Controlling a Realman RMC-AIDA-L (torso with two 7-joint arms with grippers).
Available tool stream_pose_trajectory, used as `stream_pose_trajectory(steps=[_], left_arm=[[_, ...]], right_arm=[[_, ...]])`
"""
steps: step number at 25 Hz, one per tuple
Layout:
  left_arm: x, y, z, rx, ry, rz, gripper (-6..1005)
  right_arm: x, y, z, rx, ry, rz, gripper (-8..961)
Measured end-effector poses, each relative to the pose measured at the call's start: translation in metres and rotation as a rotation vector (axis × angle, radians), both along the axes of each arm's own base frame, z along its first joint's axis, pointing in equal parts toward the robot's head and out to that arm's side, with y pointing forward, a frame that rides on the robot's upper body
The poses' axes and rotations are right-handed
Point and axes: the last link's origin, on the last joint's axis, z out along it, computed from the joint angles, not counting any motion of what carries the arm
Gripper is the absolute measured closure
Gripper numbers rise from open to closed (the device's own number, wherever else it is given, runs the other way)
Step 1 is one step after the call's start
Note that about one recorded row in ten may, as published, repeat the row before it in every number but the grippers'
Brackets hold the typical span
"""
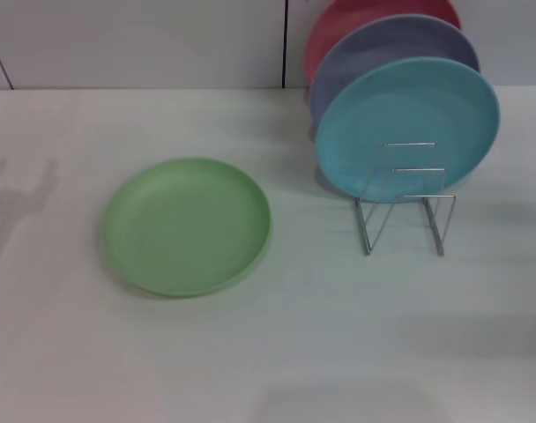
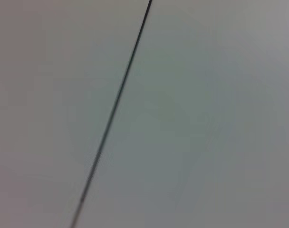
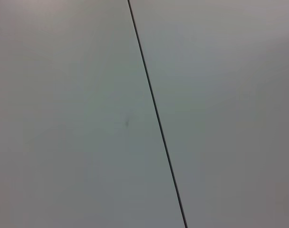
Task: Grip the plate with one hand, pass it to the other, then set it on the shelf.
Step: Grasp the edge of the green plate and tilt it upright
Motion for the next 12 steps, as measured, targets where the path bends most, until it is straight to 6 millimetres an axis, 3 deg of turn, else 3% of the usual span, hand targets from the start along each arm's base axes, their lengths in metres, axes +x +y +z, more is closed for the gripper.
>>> stream_pose_trajectory(steps=[6,12], left_arm=[[0.013,0.018,0.01,-0.131,-0.067,-0.03,168],[0.038,0.035,0.027,-0.296,-0.106,-0.018,168]], right_arm=[[0.0,0.0,0.002,0.01,0.0,-0.003,229],[-0.001,0.001,0.003,0.016,0.001,0.004,229]])
